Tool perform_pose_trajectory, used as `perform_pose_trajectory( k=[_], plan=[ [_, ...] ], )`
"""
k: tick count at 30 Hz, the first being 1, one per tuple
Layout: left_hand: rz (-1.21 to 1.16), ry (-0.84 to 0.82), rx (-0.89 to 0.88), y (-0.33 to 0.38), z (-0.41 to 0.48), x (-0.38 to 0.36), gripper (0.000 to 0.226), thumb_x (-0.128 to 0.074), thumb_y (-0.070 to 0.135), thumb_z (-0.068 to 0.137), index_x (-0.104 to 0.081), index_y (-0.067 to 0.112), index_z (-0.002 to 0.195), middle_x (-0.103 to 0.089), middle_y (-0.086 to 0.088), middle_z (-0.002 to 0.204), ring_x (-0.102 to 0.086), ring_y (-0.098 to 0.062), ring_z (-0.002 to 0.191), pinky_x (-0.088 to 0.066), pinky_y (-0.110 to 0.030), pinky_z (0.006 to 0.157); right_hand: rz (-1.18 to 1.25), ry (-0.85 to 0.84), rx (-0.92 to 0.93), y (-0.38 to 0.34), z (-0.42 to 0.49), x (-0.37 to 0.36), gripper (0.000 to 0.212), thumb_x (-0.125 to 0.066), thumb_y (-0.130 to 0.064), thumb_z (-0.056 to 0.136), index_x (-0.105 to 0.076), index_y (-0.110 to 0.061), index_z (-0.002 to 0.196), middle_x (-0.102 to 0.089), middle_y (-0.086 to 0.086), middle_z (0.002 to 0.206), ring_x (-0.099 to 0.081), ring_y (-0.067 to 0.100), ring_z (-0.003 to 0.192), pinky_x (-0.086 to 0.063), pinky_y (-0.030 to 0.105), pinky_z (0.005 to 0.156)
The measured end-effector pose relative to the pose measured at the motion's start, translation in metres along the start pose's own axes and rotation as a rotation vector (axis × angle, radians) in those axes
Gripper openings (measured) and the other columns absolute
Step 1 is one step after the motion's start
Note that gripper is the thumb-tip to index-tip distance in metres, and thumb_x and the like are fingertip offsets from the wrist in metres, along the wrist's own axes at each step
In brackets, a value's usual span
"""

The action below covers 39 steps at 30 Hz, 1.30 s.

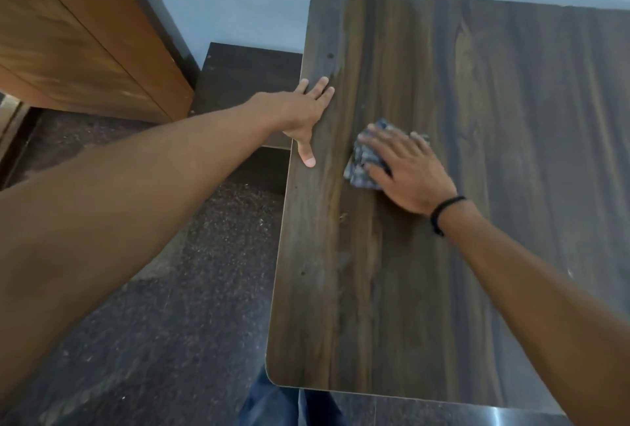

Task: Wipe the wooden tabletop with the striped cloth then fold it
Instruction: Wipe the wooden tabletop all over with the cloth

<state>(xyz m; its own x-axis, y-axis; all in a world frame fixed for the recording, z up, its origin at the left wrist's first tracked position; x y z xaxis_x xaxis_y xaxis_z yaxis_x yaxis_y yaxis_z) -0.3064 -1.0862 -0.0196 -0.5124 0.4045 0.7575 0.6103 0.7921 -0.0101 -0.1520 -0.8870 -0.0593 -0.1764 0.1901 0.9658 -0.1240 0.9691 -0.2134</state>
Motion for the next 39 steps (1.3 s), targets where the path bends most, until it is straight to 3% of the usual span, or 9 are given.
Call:
perform_pose_trajectory(
  k=[3, 8, 13, 16, 18, 22, 27, 35, 39],
  plan=[
    [0.008, -0.005, -0.004, 0.002, -0.001, 0.002, 0.153, -0.089, 0.053, 0.059, 0.026, 0.016, 0.153, 0.033, -0.002, 0.160, 0.019, -0.035, 0.149, -0.015, -0.057, 0.120, 0.079, 0.012, -0.190, -0.007, 0.026, 0.005, 0.057, -0.031, -0.050, 0.104, -0.023, -0.036, 0.158, -0.017, -0.010, 0.168, -0.011, 0.015, 0.155, -0.001, 0.042, 0.125],
    [0.006, 0.007, 0.001, 0.003, -0.004, 0.000, 0.152, -0.089, 0.053, 0.059, 0.024, 0.017, 0.154, 0.032, -0.001, 0.161, 0.019, -0.034, 0.150, -0.015, -0.058, 0.120, -0.010, -0.039, 0.121, -0.029, -0.046, -0.014, 0.058, -0.025, -0.053, 0.102, -0.023, -0.038, 0.158, -0.017, -0.014, 0.167, -0.012, 0.011, 0.154, -0.003, 0.040, 0.126],
    [0.041, 0.024, 0.019, 0.005, -0.004, 0.004, 0.153, -0.089, 0.056, 0.055, 0.021, 0.016, 0.155, 0.027, -0.003, 0.163, 0.012, -0.037, 0.151, -0.017, -0.058, 0.119, 0.048, 0.059, -0.155, -0.042, -0.044, -0.022, 0.058, -0.028, -0.052, 0.101, -0.029, -0.035, 0.157, -0.023, -0.010, 0.166, -0.017, 0.016, 0.154, -0.007, 0.045, 0.126],
    [0.048, 0.013, 0.019, 0.010, -0.010, -0.001, 0.152, -0.087, 0.058, 0.057, 0.022, 0.017, 0.155, 0.029, -0.003, 0.162, 0.015, -0.036, 0.150, -0.015, -0.058, 0.119, 0.013, 0.022, 0.106, -0.074, -0.084, -0.034, 0.057, -0.028, -0.050, 0.102, -0.029, -0.035, 0.157, -0.022, -0.010, 0.167, -0.016, 0.014, 0.154, -0.009, 0.046, 0.126],
    [0.020, -0.003, 0.021, 0.010, -0.013, -0.010, 0.152, -0.087, 0.057, 0.058, 0.024, 0.018, 0.154, 0.031, -0.003, 0.161, 0.018, -0.034, 0.150, -0.012, -0.058, 0.121, 0.007, -0.010, 0.157, -0.062, -0.098, -0.034, 0.057, -0.026, -0.051, 0.102, -0.029, -0.036, 0.157, -0.021, -0.013, 0.167, -0.015, 0.012, 0.154, -0.006, 0.043, 0.126],
    [-0.023, -0.014, 0.023, 0.005, -0.014, -0.019, 0.156, -0.089, 0.055, 0.055, 0.028, 0.020, 0.153, 0.034, 0.000, 0.159, 0.022, -0.032, 0.149, -0.011, -0.059, 0.121, 0.024, 0.071, -0.004, -0.032, -0.030, -0.020, 0.059, -0.028, -0.052, 0.100, -0.035, -0.033, 0.155, -0.030, -0.008, 0.164, -0.026, 0.018, 0.152, -0.012, 0.045, 0.123],
    [-0.036, -0.025, 0.051, 0.012, -0.016, -0.016, 0.156, -0.091, 0.051, 0.056, 0.027, 0.021, 0.153, 0.034, 0.000, 0.160, 0.023, -0.031, 0.148, -0.009, -0.059, 0.120, 0.109, 0.053, -0.150, -0.006, 0.083, 0.008, 0.057, -0.033, -0.047, 0.104, -0.024, -0.033, 0.159, -0.019, -0.007, 0.168, -0.015, 0.017, 0.154, -0.004, 0.044, 0.124],
    [-0.111, -0.019, 0.027, 0.004, -0.014, -0.022, 0.157, -0.093, 0.046, 0.055, 0.028, 0.024, 0.152, 0.036, 0.005, 0.158, 0.026, -0.027, 0.148, -0.013, -0.058, 0.121, 0.095, 0.053, -0.010, -0.041, -0.039, -0.020, 0.062, -0.028, -0.051, 0.099, -0.030, -0.030, 0.158, -0.026, -0.006, 0.165, -0.022, 0.016, 0.153, -0.009, 0.043, 0.126],
    [-0.088, -0.011, 0.029, 0.006, -0.015, -0.018, 0.156, -0.093, 0.046, 0.056, 0.027, 0.023, 0.153, 0.035, 0.006, 0.158, 0.024, -0.027, 0.149, -0.014, -0.057, 0.121, 0.070, 0.091, -0.060, -0.021, 0.006, -0.010, 0.063, -0.032, -0.051, 0.098, -0.032, -0.030, 0.157, -0.027, -0.004, 0.166, -0.026, 0.019, 0.151, -0.011, 0.044, 0.124]
  ],
)
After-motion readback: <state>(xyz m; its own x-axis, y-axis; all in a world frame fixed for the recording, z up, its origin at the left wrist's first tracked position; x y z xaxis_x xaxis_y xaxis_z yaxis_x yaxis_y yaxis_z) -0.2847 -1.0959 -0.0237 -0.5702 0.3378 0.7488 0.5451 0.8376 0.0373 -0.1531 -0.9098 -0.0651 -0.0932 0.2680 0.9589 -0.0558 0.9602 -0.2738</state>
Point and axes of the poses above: each hand's wrist, its own z-axis towards the middle knuckle, its own x-axis out of the back of the hand, y = z × x, the point moved 1 cm from there along z, towards the middle knuckle
